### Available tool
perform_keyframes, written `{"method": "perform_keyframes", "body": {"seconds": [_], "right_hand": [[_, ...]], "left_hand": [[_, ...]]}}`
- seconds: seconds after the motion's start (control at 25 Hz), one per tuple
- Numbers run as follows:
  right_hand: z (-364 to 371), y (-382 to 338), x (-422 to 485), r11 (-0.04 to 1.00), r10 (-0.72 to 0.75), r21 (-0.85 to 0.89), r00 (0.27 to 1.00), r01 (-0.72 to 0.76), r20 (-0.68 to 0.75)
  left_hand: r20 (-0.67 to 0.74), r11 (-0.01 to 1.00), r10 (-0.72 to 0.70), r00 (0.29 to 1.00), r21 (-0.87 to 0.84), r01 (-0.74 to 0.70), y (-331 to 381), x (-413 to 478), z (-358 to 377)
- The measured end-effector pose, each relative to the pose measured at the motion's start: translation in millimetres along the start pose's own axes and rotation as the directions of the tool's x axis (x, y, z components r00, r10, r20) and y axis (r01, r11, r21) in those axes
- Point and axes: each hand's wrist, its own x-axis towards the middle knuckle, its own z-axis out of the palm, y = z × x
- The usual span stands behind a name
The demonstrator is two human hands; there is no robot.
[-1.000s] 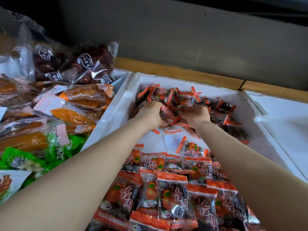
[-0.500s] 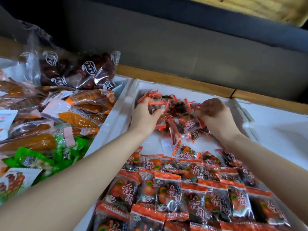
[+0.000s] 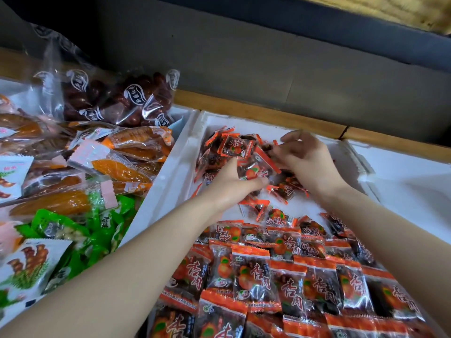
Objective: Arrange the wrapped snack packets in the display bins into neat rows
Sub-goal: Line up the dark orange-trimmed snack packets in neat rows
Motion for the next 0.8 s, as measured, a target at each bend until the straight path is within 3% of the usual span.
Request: {"method": "perform_keyframes", "body": {"seconds": [0.04,0.08,0.16,0.2,0.28,0.36,0.56,0.68,0.8], "right_hand": [[-4.7,5.0,-0.1,1.0,0.016,0.011,0.998,-0.015,-0.058],[-10.5,14.2,-0.5,0.995,0.028,-0.09,0.997,-0.034,-0.073],[-21.3,41.6,-5.8,0.883,0.139,-0.463,0.985,-0.076,0.104],[-24.0,55.7,-11.0,0.802,0.261,-0.592,0.94,-0.084,0.22],[-21.8,75.6,-20.7,0.71,0.431,-0.699,0.838,-0.085,0.335],[-16.4,79.8,-22.8,0.678,0.454,-0.731,0.828,-0.081,0.33],[-12.1,73.1,-12.1,0.643,0.386,-0.764,0.885,-0.055,0.261],[-15.7,61.1,-14.8,0.686,0.189,-0.727,0.971,-0.027,0.143],[-28.9,37.9,-21.3,0.725,0.036,-0.688,0.999,-0.007,0.027]], "left_hand": [[-0.052,0.999,0.031,0.998,0.028,-0.03,1.1,-0.2,-4.7],[-0.087,0.999,0.044,0.995,0.035,-0.041,-1.2,2.5,-8.7],[-0.137,0.999,0.034,0.99,0.018,-0.032,-3.5,4.9,-14.2],[-0.15,0.999,0.038,0.988,0.014,-0.037,-2.9,3.7,-15.1],[-0.153,0.998,0.052,0.987,0.024,-0.049,-2.8,3.2,-14.9],[-0.166,0.998,0.048,0.985,0.041,-0.042,-4.3,4.7,-15.3],[-0.171,0.997,0.063,0.983,0.058,-0.054,-5.1,5.9,-16.1],[-0.141,0.991,0.115,0.983,0.085,-0.104,-2.2,0.9,-16.2],[-0.099,0.98,0.142,0.985,0.154,-0.126,1.8,-7.8,-12.5]]}}
